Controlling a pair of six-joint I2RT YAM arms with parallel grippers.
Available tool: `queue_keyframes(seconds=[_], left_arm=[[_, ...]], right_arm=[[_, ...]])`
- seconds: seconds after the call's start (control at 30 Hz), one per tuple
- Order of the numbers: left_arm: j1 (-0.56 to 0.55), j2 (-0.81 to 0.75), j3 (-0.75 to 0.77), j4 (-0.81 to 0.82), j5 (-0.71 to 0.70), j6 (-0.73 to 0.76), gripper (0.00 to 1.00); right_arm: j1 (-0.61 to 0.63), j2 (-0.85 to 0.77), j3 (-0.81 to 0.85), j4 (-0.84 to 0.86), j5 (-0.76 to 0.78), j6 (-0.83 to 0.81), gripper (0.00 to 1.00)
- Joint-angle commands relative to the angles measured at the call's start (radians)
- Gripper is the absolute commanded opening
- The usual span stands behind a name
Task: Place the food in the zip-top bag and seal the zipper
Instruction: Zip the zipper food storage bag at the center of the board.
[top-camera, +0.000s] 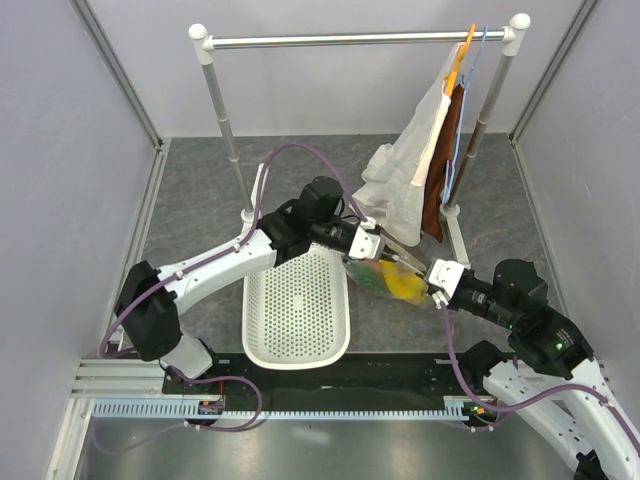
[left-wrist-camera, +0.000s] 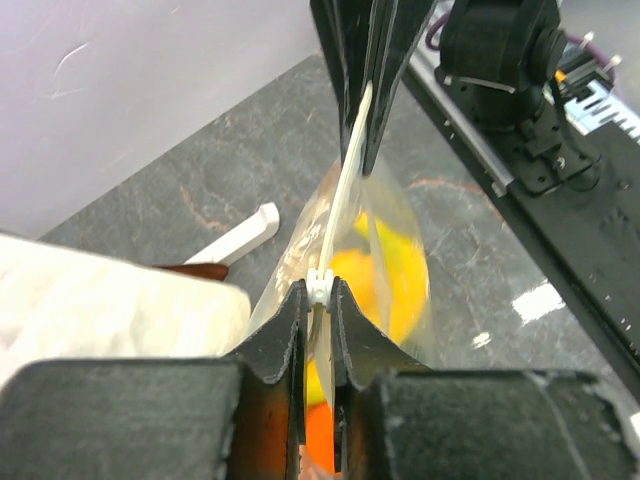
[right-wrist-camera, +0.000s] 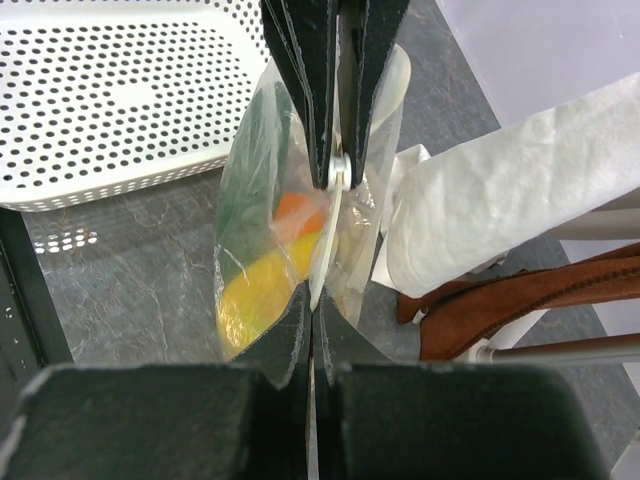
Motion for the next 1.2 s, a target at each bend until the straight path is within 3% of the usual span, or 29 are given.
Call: queue_keyframes(seconds=[0.0,0.53,0.87,1.03,1.1,1.17], left_arm=[[0.074,-0.036,-0.015,-0.11,-0.074,0.109,0.09],[0.289,-0.09,-0.038,-0.288,-0.146,0.329,0.09],[0.415,-0.072,-0.027,-0.319,-0.151,0.392,0.1],[0.426,-0.061,-0.005,-0.336,-0.117,0.386,0.11],[0.423,-0.073,0.005,-0.339,-0.068,0.358,0.14],[0.415,-0.084,0.018,-0.339,-0.034,0.327,0.33]], right_arm=[[0.002,-0.034,0.033,0.025,-0.001,-0.005,0.0],[0.002,-0.073,0.05,-0.041,0.053,-0.011,0.0],[0.002,-0.085,0.065,-0.066,0.065,-0.017,0.0],[0.002,-0.082,0.072,-0.066,0.056,-0.02,0.0],[0.002,-0.077,0.076,-0.063,0.044,-0.018,0.0],[0.002,-0.06,0.082,-0.063,0.025,-0.015,0.0]])
